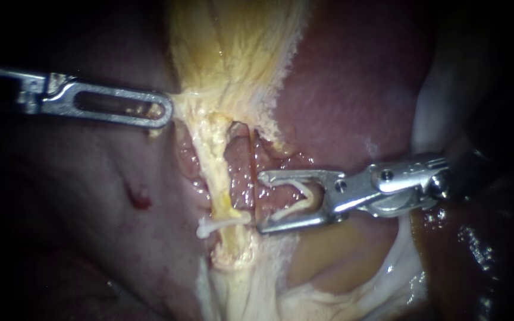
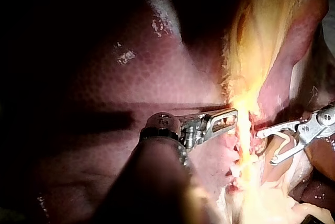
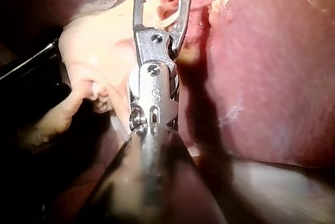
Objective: Clipping second clip left tube
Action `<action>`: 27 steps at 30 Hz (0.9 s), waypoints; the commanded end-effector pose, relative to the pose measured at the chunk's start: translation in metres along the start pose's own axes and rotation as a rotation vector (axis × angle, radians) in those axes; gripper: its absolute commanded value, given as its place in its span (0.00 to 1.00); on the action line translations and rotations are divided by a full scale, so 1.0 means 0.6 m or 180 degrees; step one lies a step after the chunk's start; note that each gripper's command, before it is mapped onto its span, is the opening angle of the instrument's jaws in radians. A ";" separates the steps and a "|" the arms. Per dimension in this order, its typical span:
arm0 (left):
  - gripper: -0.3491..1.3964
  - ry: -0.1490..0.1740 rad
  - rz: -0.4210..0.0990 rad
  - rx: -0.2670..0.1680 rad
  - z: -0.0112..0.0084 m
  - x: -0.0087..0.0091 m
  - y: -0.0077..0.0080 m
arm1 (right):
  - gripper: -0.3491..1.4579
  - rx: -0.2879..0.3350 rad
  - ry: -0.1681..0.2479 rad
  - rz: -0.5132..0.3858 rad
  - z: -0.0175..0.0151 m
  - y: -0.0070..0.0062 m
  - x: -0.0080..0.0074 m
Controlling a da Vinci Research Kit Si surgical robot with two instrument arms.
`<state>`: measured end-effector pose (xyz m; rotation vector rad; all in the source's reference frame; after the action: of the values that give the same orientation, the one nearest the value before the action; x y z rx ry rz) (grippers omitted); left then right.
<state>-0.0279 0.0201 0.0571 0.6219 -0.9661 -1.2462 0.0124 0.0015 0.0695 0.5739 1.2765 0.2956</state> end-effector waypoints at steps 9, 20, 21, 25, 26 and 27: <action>0.00 0.0005 0.0002 0.0011 0.0005 0.0003 -0.0001 | 0.46 0.0063 0.0015 0.0156 0.0029 0.0006 -0.0022; 0.00 0.0014 0.0003 0.0024 0.0006 0.0005 -0.0001 | 0.46 0.0050 -0.0076 0.0248 0.0051 0.0026 -0.0038; 0.00 0.0014 0.0003 0.0024 0.0006 0.0005 -0.0001 | 0.46 0.0052 -0.0113 0.0252 0.0052 0.0028 -0.0038; 0.00 0.0013 0.0003 0.0023 0.0007 0.0005 -0.0001 | 0.45 0.0054 -0.0196 0.0263 0.0059 0.0037 -0.0040; 0.00 0.0012 0.0003 0.0023 0.0008 0.0005 -0.0001 | 0.45 0.0053 -0.0205 0.0264 0.0061 0.0040 -0.0040; 0.00 0.0012 0.0003 0.0023 0.0008 0.0006 -0.0001 | 0.45 0.0052 -0.0214 0.0266 0.0063 0.0042 -0.0040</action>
<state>-0.0283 0.0198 0.0573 0.6297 -0.9683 -1.2405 0.0157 0.0015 0.0737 0.6484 1.1869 0.3317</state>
